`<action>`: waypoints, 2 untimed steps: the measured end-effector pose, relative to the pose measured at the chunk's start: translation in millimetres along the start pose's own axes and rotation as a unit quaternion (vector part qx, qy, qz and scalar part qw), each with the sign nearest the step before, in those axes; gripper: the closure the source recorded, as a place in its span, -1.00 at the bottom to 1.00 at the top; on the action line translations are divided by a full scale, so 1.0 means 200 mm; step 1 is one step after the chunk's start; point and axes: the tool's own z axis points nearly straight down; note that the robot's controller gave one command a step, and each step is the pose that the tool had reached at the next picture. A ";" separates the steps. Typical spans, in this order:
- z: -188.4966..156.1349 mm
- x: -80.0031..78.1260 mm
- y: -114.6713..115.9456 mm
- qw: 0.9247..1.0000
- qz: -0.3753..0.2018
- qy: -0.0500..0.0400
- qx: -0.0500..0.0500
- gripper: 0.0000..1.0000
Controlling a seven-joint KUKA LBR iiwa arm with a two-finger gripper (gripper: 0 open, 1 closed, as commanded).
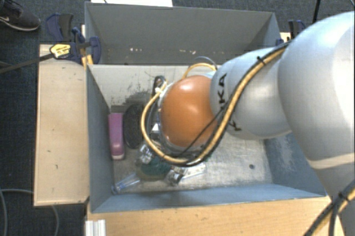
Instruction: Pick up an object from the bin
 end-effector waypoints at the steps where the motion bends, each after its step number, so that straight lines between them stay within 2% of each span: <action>1: 0.00 -0.01 0.00 1.000 0.002 0.000 0.000 -1.00; 2: -0.01 -0.01 -0.01 1.000 0.004 -0.002 0.001 1.00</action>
Offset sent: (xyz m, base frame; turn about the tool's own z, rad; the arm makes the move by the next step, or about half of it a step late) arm 0.0000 0.0000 0.0000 0.0000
